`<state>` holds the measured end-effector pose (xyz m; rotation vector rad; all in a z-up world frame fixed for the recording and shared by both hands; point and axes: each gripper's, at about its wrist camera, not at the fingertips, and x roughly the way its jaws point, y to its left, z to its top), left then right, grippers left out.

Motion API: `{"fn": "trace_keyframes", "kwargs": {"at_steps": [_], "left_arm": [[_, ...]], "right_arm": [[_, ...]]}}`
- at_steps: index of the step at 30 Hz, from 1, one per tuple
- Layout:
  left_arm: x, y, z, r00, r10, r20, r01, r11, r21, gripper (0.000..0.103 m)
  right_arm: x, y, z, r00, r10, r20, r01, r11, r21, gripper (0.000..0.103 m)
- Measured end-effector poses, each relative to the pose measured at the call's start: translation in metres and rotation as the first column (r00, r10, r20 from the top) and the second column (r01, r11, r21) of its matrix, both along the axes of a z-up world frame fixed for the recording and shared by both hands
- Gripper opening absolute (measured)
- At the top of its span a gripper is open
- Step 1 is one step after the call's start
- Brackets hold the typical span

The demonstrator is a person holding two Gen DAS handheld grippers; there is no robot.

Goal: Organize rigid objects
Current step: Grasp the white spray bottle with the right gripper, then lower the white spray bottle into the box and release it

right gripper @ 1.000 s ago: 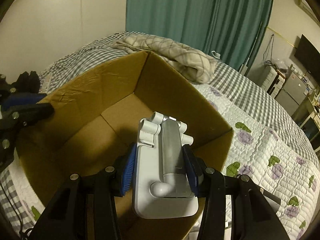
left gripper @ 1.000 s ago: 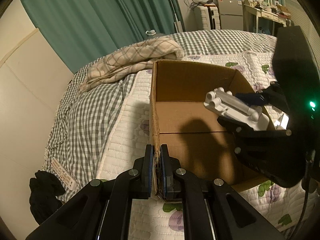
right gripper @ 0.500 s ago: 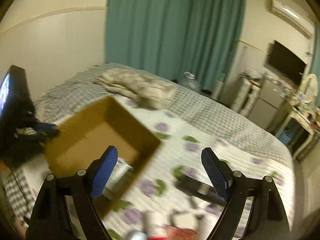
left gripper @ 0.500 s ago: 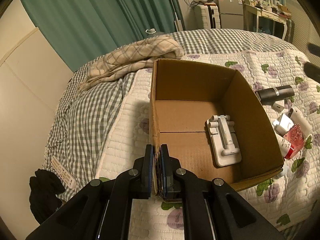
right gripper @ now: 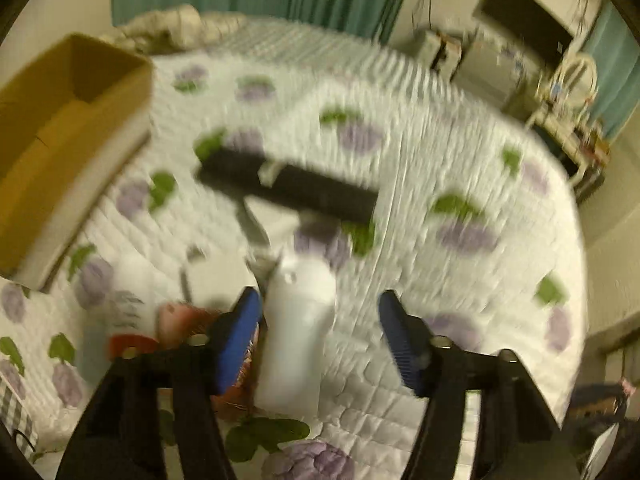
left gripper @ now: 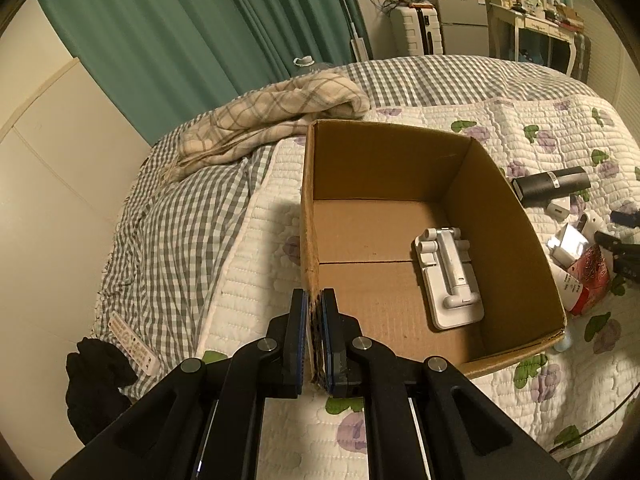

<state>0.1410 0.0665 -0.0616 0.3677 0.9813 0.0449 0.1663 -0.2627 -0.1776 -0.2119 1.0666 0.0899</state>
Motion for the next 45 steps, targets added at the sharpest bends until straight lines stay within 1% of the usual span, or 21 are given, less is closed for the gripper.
{"fn": "trace_keyframes", "kwargs": {"at_steps": [2, 6, 7, 9, 13, 17, 20, 23, 25, 29, 31, 34, 35, 37, 39, 42, 45], "left_arm": [[-0.001, -0.001, 0.000, 1.000, 0.001, 0.000, -0.001, 1.000, 0.007, 0.007], [-0.001, -0.003, 0.000, 1.000, 0.003, 0.002, -0.003, 1.000, 0.004, 0.007], [-0.002, -0.003, 0.000, 1.000, 0.004, 0.004, -0.004, 1.000, 0.003, 0.007], [-0.002, -0.003, 0.001, 1.000, 0.003, 0.005, -0.003, 1.000, 0.004, 0.007], [-0.002, -0.003, 0.002, 1.000, 0.000, 0.006, 0.000, 1.000, 0.004, 0.007], [-0.003, -0.004, 0.002, 1.000, -0.001, 0.006, 0.001, 1.000, 0.005, 0.007], [-0.002, -0.004, 0.002, 1.000, -0.002, 0.005, 0.002, 1.000, 0.007, 0.007], [-0.003, -0.005, 0.002, 1.000, -0.004, 0.005, 0.004, 1.000, 0.008, 0.007], [-0.003, -0.006, 0.002, 1.000, -0.006, 0.004, 0.006, 1.000, 0.011, 0.007], [-0.002, -0.007, 0.003, 1.000, -0.007, 0.004, 0.007, 1.000, 0.012, 0.007], [-0.002, -0.008, 0.002, 1.000, -0.006, 0.004, 0.006, 1.000, 0.012, 0.007], [-0.003, -0.007, 0.003, 1.000, -0.006, 0.004, 0.006, 1.000, 0.013, 0.007], [-0.002, -0.008, 0.003, 1.000, -0.007, 0.002, 0.007, 1.000, 0.014, 0.007], [-0.003, -0.008, 0.002, 1.000, -0.008, 0.004, 0.008, 1.000, 0.015, 0.007], [-0.003, -0.008, 0.002, 1.000, -0.008, 0.004, 0.008, 1.000, 0.016, 0.007], [-0.003, -0.008, 0.002, 1.000, -0.009, 0.004, 0.009, 1.000, 0.017, 0.007], [-0.003, -0.009, 0.002, 1.000, -0.010, 0.004, 0.010, 1.000, 0.016, 0.007]], "right_arm": [[0.003, -0.003, -0.004, 1.000, -0.002, -0.020, 0.002, 1.000, 0.021, 0.055], [0.013, -0.002, -0.014, 0.998, 0.002, -0.061, 0.000, 1.000, 0.023, 0.054], [0.015, -0.002, -0.014, 0.998, 0.003, -0.061, -0.001, 1.000, 0.026, 0.054], [0.016, 0.000, -0.013, 0.998, 0.009, -0.059, -0.007, 0.999, 0.034, 0.045], [0.018, 0.007, -0.013, 0.999, 0.014, -0.044, -0.013, 1.000, 0.008, 0.045], [0.015, 0.006, -0.008, 1.000, 0.006, -0.011, -0.006, 1.000, 0.011, 0.045], [0.007, 0.002, 0.007, 0.999, 0.005, 0.044, -0.006, 1.000, 0.022, 0.045], [-0.001, 0.001, 0.032, 0.995, 0.001, 0.104, -0.006, 0.999, 0.042, 0.045], [-0.003, 0.003, 0.056, 0.988, 0.009, 0.153, -0.017, 0.998, 0.054, 0.045], [-0.007, 0.017, 0.109, 0.964, 0.046, 0.263, -0.065, 0.996, 0.066, 0.045], [-0.008, 0.031, 0.138, 0.944, 0.076, 0.320, -0.107, 0.991, 0.081, 0.045], [-0.009, 0.058, 0.170, 0.914, 0.126, 0.386, -0.174, 0.980, 0.094, 0.045], [-0.009, 0.067, 0.176, 0.906, 0.143, 0.400, -0.195, 0.976, 0.093, 0.045], [-0.008, 0.089, 0.186, 0.890, 0.185, 0.416, -0.241, 0.967, 0.085, 0.045], [-0.003, 0.113, 0.189, 0.880, 0.220, 0.420, -0.282, 0.955, 0.090, 0.045], [0.002, 0.142, 0.184, 0.876, 0.253, 0.412, -0.321, 0.941, 0.105, 0.045], [0.009, 0.169, 0.168, 0.881, 0.274, 0.387, -0.343, 0.931, 0.123, 0.045]]}}
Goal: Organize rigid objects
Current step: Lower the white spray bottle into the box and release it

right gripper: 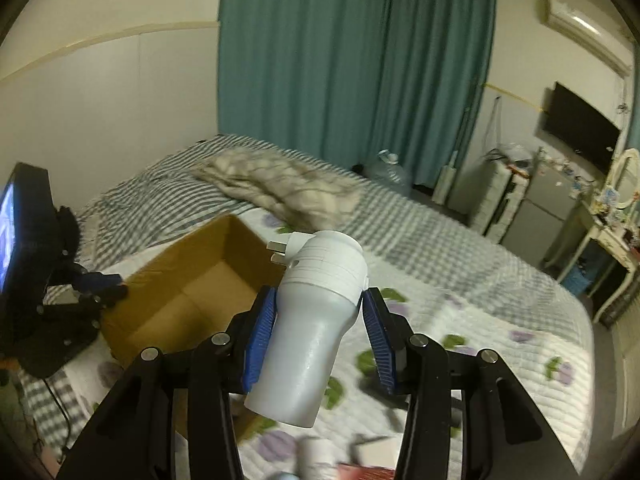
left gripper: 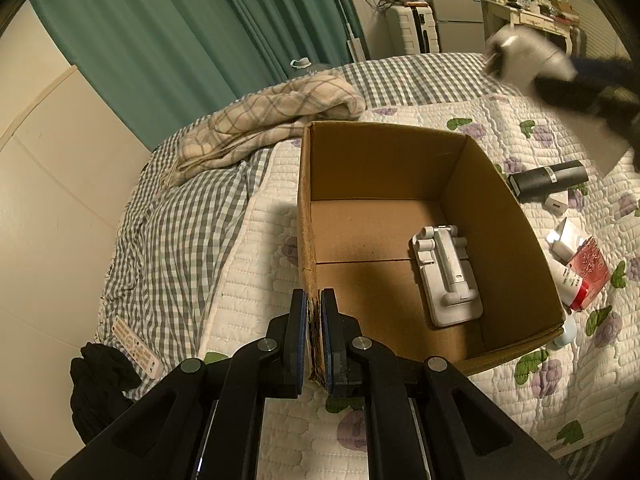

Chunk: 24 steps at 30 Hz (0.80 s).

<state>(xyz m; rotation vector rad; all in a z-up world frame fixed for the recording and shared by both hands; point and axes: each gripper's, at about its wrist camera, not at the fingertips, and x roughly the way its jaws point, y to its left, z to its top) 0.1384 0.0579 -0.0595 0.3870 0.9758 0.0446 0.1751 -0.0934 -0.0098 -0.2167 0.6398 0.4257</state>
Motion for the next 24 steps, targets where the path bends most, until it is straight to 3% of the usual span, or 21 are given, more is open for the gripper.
{"fn": "trace_keyframes", "kwargs": {"at_steps": [5, 10, 19, 20, 23, 24], "left_arm": [[-0.001, -0.002, -0.001, 1.000, -0.004, 0.002, 0.004, 1.000, 0.001, 0.007], [-0.001, -0.002, 0.000, 1.000, -0.007, 0.003, 0.007, 1.000, 0.002, 0.007], [0.000, -0.002, 0.000, 1.000, -0.006, 0.002, 0.006, 1.000, 0.001, 0.007], [0.000, -0.001, 0.000, 1.000, -0.006, 0.002, 0.006, 1.000, 0.000, 0.007], [0.000, 0.000, 0.000, 1.000, -0.005, 0.000, 0.005, 1.000, -0.006, 0.007], [0.000, 0.000, 0.001, 1.000, -0.003, 0.003, 0.003, 1.000, -0.003, 0.007]], "right_arm": [[0.012, 0.036, -0.047, 0.997, 0.000, -0.073, -0.002, 1.000, -0.023, 0.045], [0.017, 0.040, -0.088, 0.988, -0.014, -0.155, 0.010, 1.000, -0.026, 0.045], [0.017, 0.036, -0.101, 0.981, -0.025, -0.191, 0.022, 1.000, -0.020, 0.045], [0.015, 0.035, -0.098, 0.982, -0.023, -0.189, 0.021, 1.000, -0.015, 0.048], [0.006, 0.028, -0.078, 0.990, -0.045, -0.131, 0.046, 0.999, 0.003, 0.087], [0.001, 0.022, -0.068, 0.993, -0.045, -0.107, 0.048, 0.999, 0.018, 0.087]]}}
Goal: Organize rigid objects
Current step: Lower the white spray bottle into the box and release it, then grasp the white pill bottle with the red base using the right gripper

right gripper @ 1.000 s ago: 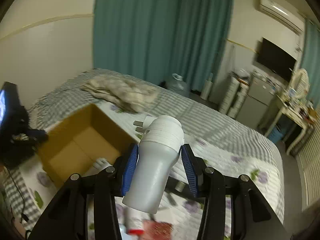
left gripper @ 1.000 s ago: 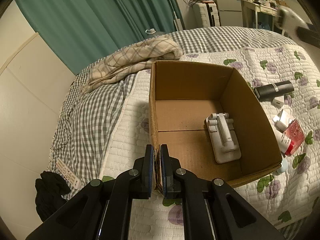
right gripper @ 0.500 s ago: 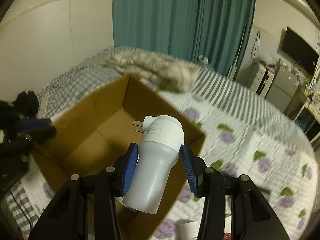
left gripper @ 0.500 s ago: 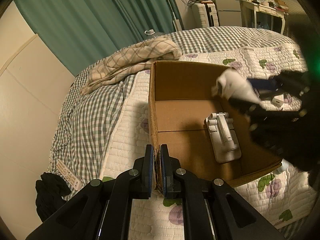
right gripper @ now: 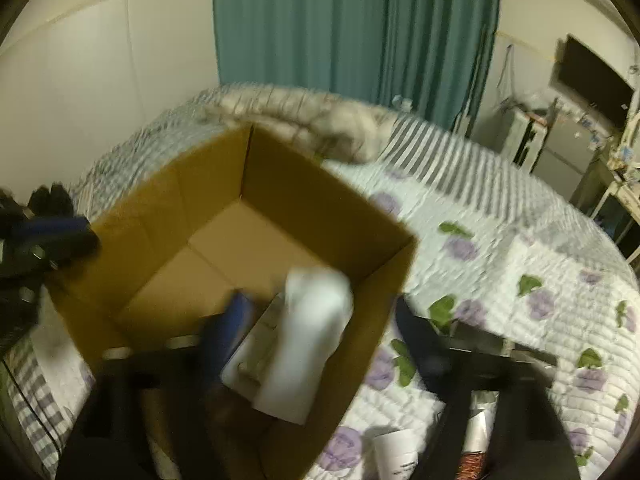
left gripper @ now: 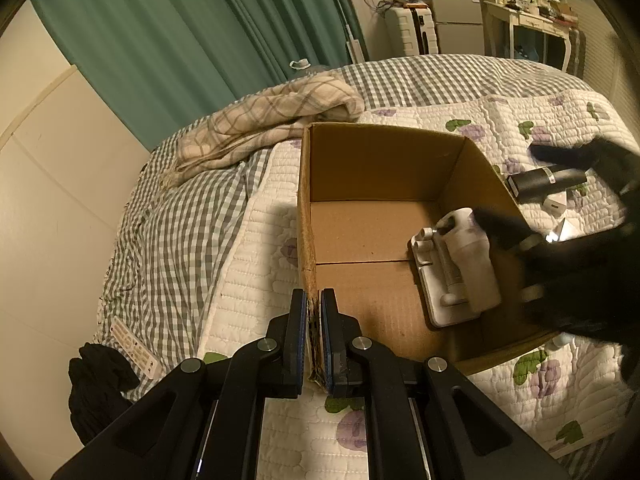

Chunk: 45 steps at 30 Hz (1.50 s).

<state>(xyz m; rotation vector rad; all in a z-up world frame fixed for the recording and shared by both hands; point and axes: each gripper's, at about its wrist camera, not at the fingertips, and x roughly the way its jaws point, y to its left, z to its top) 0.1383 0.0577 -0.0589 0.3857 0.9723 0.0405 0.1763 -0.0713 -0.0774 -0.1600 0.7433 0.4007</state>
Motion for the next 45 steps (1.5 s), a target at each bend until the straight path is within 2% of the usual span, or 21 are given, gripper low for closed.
{"fn": "trace_keyframes", "kwargs": {"at_steps": [10, 13, 16, 19, 25, 35, 41, 43, 45], "left_arm": [[0.000, 0.000, 0.000, 1.000, -0.001, 0.001, 0.001, 1.000, 0.000, 0.007], [0.000, 0.000, 0.000, 1.000, -0.001, 0.002, 0.001, 1.000, -0.002, 0.007], [-0.001, 0.001, 0.001, 1.000, 0.000, 0.004, 0.000, 1.000, -0.003, 0.007], [-0.001, 0.002, 0.003, 1.000, 0.003, 0.006, -0.003, 1.000, -0.003, 0.007], [-0.002, 0.001, 0.003, 1.000, 0.001, 0.005, -0.001, 1.000, -0.001, 0.007], [-0.003, 0.001, 0.004, 1.000, 0.001, 0.005, -0.001, 1.000, 0.001, 0.007], [-0.002, 0.003, 0.005, 1.000, 0.003, 0.007, -0.003, 1.000, 0.001, 0.007], [-0.002, 0.001, 0.005, 1.000, 0.004, 0.006, -0.004, 1.000, -0.002, 0.007], [-0.002, 0.001, 0.005, 1.000, 0.003, 0.006, -0.003, 1.000, -0.001, 0.007]], "right_arm": [[-0.035, -0.067, 0.085, 0.987, -0.071, 0.147, 0.075, 0.997, -0.027, 0.088], [-0.046, -0.090, 0.096, 0.982, -0.100, 0.158, 0.107, 0.994, -0.037, 0.089], [-0.058, -0.108, 0.094, 0.979, -0.133, 0.158, 0.142, 0.989, -0.049, 0.089], [-0.069, -0.121, 0.081, 0.978, -0.153, 0.141, 0.161, 0.986, -0.050, 0.089], [-0.080, -0.132, 0.022, 0.986, -0.159, 0.058, 0.163, 0.984, -0.066, 0.089], [-0.057, -0.114, -0.073, 0.986, -0.103, -0.129, 0.085, 0.987, -0.133, 0.088], [-0.040, -0.100, -0.099, 0.974, -0.068, -0.218, 0.038, 0.990, -0.139, 0.073], [-0.036, -0.092, -0.105, 0.969, -0.041, -0.244, 0.008, 0.991, -0.137, 0.065], [-0.032, -0.086, -0.112, 0.963, -0.027, -0.268, -0.012, 0.990, -0.143, 0.051]]}}
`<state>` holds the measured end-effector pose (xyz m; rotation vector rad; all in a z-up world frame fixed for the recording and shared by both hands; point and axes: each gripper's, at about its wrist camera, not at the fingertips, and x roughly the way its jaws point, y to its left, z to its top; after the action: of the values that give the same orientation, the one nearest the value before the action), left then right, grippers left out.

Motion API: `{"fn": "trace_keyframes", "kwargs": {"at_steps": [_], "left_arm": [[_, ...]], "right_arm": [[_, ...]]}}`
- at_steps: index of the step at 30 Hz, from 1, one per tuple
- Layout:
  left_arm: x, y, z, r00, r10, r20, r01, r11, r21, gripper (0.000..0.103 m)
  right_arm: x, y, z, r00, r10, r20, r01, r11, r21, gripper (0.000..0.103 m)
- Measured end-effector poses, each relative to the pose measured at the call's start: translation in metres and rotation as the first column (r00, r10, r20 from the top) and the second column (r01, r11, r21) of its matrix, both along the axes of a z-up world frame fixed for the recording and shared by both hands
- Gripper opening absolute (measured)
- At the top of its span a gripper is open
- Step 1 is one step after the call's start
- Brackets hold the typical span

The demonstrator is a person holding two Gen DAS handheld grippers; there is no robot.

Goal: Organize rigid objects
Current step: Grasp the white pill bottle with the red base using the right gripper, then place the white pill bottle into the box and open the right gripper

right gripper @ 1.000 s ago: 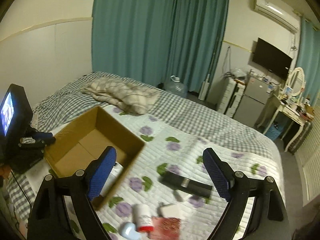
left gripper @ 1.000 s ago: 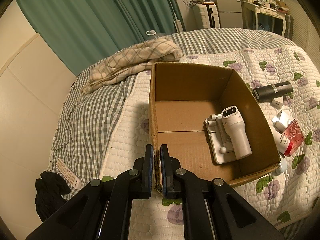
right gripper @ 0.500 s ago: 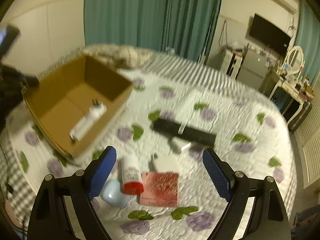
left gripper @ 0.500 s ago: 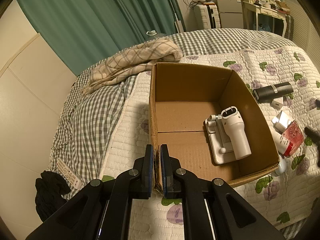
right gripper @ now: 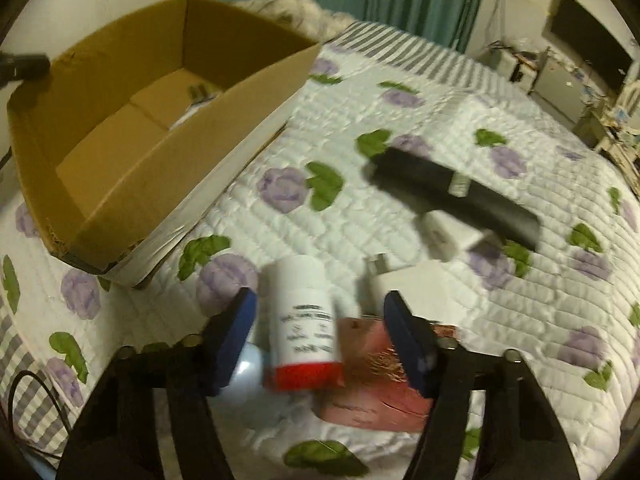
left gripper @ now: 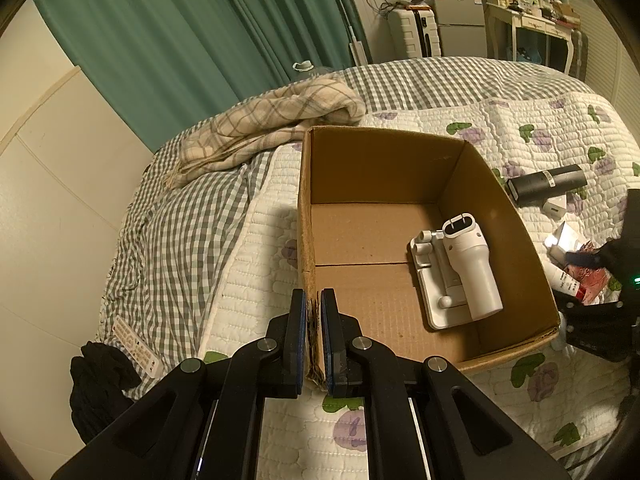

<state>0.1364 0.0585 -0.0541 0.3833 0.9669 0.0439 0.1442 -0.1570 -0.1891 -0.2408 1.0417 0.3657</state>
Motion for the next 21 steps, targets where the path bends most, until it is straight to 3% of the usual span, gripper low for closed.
{"fn": "trace_keyframes", "kwargs": {"at_steps": [7, 11, 15, 21], "left_arm": [[0.000, -0.001, -0.001, 1.000, 0.001, 0.002, -0.001, 1.000, -0.005, 0.007], [0.000, 0.000, -0.002, 1.000, 0.009, 0.009, -0.009, 1.000, -0.016, 0.007], [0.000, -0.001, -0.001, 1.000, 0.015, 0.012, -0.014, 0.999, -0.029, 0.007], [-0.001, 0.003, -0.001, 1.000, 0.024, 0.017, -0.023, 0.998, -0.062, 0.007]], "right_arm": [[0.015, 0.010, -0.021, 0.998, 0.001, -0.067, -0.003, 1.000, -0.031, 0.040], [0.014, 0.006, -0.016, 0.999, -0.005, -0.050, 0.005, 1.000, 0.001, 0.038], [0.008, -0.001, 0.008, 1.000, -0.029, 0.007, 0.029, 0.999, 0.047, 0.036], [0.011, -0.007, 0.080, 0.988, -0.045, 0.145, 0.036, 0.997, 0.068, 0.036]]}}
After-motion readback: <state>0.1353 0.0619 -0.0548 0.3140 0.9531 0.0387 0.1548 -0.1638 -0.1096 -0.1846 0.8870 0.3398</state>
